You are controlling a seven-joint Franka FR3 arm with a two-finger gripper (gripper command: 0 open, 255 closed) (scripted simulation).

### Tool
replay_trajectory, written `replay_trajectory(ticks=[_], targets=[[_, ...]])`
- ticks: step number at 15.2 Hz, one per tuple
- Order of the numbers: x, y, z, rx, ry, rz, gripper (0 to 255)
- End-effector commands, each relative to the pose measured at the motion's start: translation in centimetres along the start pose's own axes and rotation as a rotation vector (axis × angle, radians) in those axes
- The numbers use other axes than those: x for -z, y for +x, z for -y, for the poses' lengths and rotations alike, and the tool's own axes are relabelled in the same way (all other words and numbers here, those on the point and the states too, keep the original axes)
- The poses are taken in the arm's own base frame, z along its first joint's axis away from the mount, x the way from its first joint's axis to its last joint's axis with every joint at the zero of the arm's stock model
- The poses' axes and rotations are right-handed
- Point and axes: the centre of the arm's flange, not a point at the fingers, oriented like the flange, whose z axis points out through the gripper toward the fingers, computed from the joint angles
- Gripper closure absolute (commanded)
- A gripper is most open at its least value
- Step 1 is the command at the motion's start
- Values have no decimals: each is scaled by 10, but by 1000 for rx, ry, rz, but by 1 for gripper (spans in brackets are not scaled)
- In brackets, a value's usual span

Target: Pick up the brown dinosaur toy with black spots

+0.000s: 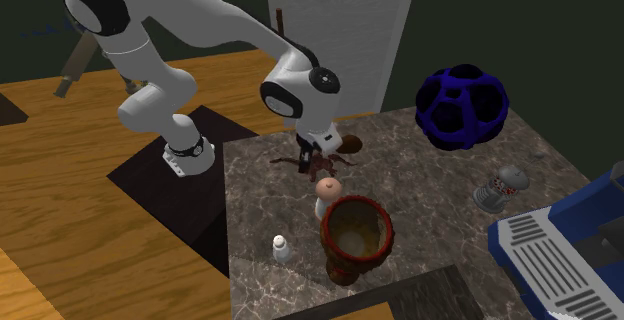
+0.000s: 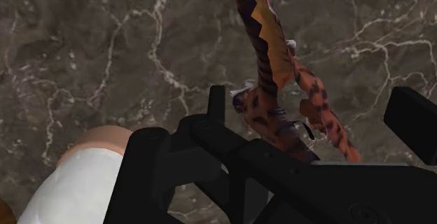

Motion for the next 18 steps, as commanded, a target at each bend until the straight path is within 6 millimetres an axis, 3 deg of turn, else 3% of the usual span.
replay_trajectory(ticks=[1,5,6,15,18], targets=[[-11,3,0,1,0,0,0],[-24,6,-2,1,0,0,0],[-25,5,-2,1,0,0,255],[-24,6,-2,1,0,0,255],[-9,3,0,1,0,0,255]])
